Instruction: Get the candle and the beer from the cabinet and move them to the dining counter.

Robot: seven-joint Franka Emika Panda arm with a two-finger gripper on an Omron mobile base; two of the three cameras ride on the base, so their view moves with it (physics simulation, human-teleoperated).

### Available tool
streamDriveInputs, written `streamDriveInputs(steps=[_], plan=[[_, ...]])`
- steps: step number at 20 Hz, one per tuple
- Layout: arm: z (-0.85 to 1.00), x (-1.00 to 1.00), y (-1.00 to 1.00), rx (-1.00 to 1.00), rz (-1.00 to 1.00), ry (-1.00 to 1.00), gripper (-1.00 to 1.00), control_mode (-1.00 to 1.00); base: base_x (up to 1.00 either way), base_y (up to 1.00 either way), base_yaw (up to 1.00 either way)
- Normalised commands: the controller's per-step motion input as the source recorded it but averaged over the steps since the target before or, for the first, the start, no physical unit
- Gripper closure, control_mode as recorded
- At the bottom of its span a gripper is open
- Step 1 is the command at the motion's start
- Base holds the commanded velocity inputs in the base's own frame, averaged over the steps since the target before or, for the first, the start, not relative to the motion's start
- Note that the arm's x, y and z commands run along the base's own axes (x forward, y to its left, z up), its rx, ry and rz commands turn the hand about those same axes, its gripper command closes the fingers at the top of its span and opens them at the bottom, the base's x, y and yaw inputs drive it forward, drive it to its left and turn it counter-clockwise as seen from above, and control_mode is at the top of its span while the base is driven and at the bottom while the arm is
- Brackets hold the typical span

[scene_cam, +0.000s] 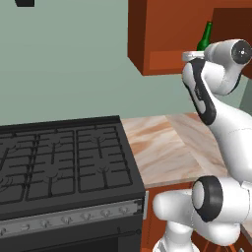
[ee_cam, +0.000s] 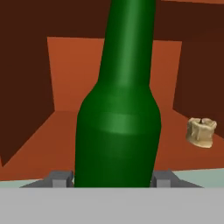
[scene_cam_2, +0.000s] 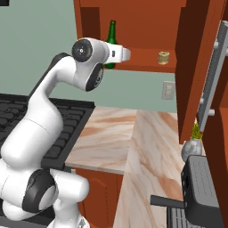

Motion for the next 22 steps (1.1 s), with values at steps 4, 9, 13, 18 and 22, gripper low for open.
streamDriveInputs(steps=[4, 9, 13, 18, 22], plan=[[0.04, -0.46, 0.37, -0.08, -0.09, 0.0, 1.0, -1.0, 0.0, 0.0, 0.0], [0.0, -0.07, 0.05, -0.01, 0.0, 0.0, 1.0, -1.0, 0.0, 0.0, 0.0], [0.0, 0.0, 0.0, 0.0, 0.0, 0.0, 1.0, -1.0, 0.0, 0.0, 0.0], [0.0, 0.0, 0.0, 0.0, 0.0, 0.0, 1.0, -1.0, 0.0, 0.0, 0.0], [0.0, 0.0, 0.0, 0.0, 0.0, 0.0, 1.0, -1.0, 0.0, 0.0, 0.0]])
